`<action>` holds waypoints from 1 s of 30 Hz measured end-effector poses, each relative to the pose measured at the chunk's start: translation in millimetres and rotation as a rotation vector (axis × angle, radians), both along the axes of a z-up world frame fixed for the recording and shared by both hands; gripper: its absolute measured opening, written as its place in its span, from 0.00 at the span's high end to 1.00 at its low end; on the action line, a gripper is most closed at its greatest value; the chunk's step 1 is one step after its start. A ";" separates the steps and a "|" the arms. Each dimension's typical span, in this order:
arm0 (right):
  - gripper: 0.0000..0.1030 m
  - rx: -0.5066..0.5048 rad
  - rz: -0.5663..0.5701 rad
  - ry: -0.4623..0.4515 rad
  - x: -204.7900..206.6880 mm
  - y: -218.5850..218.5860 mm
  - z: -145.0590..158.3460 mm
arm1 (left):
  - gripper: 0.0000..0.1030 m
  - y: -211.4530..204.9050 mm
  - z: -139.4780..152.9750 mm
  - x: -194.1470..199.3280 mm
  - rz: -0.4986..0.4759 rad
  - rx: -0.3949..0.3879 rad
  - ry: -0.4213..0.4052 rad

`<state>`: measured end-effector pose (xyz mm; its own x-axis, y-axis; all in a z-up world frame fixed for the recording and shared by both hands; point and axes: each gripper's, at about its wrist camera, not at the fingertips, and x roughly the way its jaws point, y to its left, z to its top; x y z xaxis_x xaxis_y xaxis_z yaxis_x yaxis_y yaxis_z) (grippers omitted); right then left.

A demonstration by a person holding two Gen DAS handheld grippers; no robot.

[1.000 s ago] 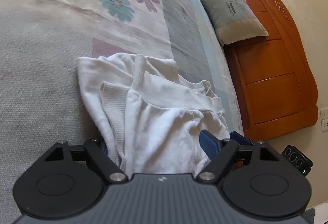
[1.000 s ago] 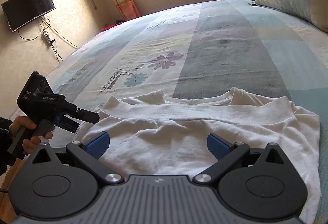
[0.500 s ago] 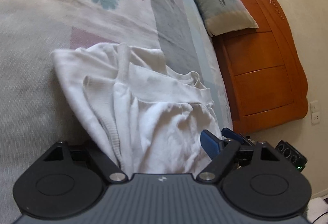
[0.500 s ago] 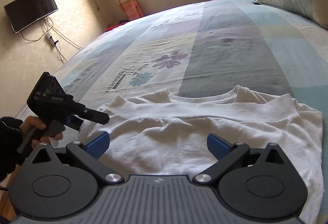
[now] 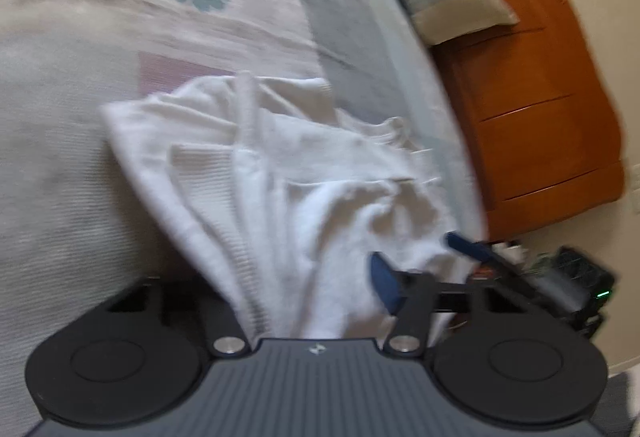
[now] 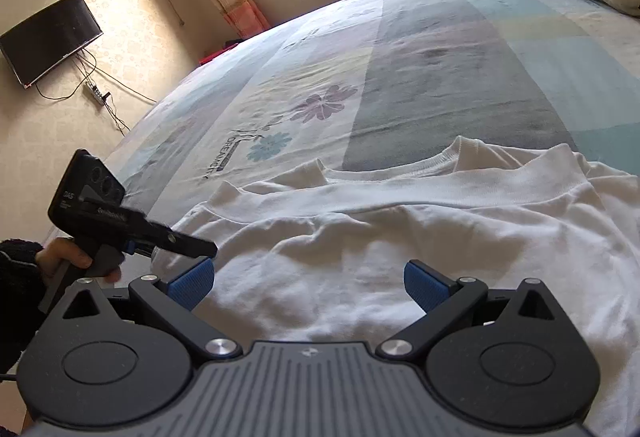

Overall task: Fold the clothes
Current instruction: 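Close the left gripper on the sweatshirt's ribbed cuff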

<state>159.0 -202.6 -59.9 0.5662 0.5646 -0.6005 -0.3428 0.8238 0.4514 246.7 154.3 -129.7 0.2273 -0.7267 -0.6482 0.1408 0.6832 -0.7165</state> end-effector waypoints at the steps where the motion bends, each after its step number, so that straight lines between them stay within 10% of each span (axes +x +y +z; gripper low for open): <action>1: 0.00 0.005 -0.002 0.003 1.0 -0.7 -0.2 | 0.85 0.2 1.0 -1.3 0.010 0.049 -0.003; 7: 0.00 0.071 -0.011 0.038 19.5 4.0 -4.0 | 0.84 -12.4 10.5 -7.1 0.021 0.160 -0.051; 19: 0.00 0.078 -0.103 0.071 86.0 47.6 -35.6 | 0.84 -9.8 7.2 -11.5 0.067 0.135 -0.044; 30: 0.00 0.068 -0.127 0.086 68.0 49.7 -18.0 | 0.84 -12.7 7.2 -14.1 0.072 0.152 -0.057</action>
